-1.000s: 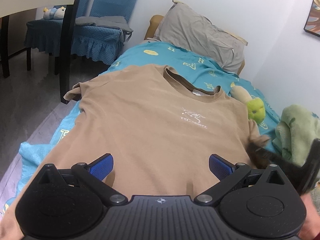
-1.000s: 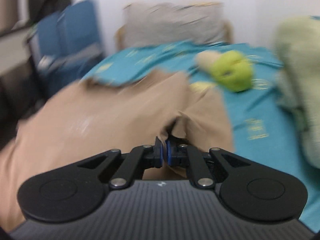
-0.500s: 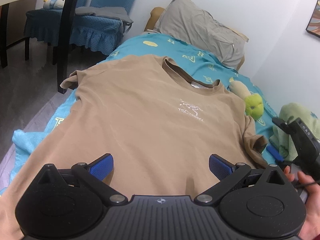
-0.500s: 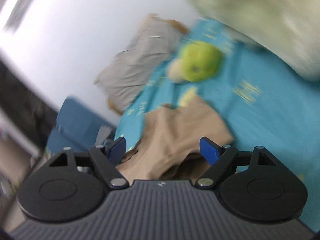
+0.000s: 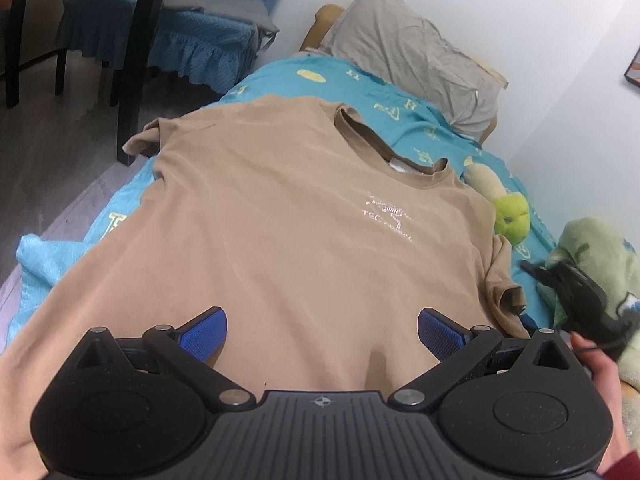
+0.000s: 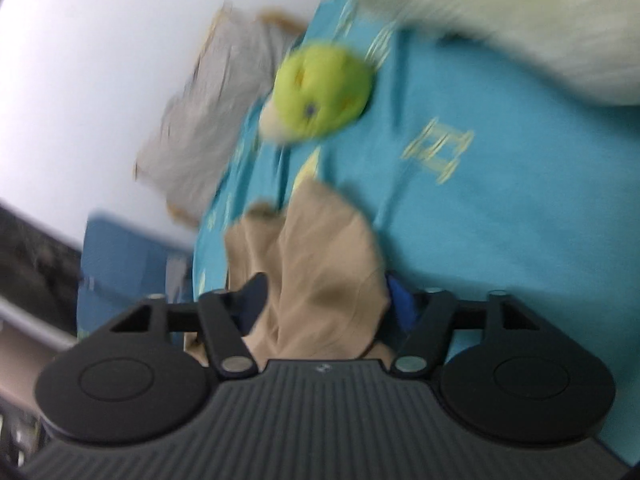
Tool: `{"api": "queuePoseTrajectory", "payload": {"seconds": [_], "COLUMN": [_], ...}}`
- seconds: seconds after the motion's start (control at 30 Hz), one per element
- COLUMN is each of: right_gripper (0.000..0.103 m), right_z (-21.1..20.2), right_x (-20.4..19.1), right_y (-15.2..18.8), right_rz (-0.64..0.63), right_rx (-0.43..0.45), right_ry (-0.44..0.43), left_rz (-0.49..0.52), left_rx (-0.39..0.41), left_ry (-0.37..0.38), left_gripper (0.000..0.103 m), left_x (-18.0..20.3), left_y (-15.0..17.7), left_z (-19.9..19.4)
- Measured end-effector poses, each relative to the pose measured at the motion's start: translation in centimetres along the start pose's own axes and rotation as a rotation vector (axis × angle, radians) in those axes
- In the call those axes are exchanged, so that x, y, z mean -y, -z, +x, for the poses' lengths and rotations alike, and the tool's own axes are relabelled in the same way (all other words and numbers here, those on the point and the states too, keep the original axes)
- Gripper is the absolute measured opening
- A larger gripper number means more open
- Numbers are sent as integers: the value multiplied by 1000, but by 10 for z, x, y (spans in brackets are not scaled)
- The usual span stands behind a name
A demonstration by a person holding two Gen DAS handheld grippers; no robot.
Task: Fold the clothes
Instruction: 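Fold the held sleeve with the right gripper across the shirt body and release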
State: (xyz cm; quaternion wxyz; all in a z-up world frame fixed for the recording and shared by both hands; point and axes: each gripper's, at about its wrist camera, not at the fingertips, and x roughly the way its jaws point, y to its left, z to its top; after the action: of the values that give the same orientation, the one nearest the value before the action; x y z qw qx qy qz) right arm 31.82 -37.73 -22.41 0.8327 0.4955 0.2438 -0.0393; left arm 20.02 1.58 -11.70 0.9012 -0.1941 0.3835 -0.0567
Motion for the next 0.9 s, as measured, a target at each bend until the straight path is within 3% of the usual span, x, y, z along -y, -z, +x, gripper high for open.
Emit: {"api": "queuePoseTrajectory", "payload": {"seconds": [0.07,0.1,0.27,0.43,0.57,0.73,0.9], "right_gripper": [16,10,8,8,8,8,8], "right_z": [4,3,-25,-46,-46,-25,32], "right_x": [-8,-12,-37,-95,-159,-233,-263], "right_y": [-3,-4,-9,-9,4,58,126], "right_rz": [-71,-101,-192,-416,-615,-781,-887], "right_rx": [4,19,140,207,194,110,-3], "right_ry": [44,77,95,117,65,-3,-9], "left_rz": [9,8,-18,-38,-29,-13,-38], "left_rx": [10,15,39,80,139,214,265], "left_ry": [2,4,24,41,-10,-85,-161], "left_gripper": [102,102,102,102,102,102,102], "left_x": [1,1,0,-1,-11,-25,-47], "left_y": [0,0,-7,-17,-32,-51,-64], "left_z": [0,0,-7,-21,-38,-60,-72]}}
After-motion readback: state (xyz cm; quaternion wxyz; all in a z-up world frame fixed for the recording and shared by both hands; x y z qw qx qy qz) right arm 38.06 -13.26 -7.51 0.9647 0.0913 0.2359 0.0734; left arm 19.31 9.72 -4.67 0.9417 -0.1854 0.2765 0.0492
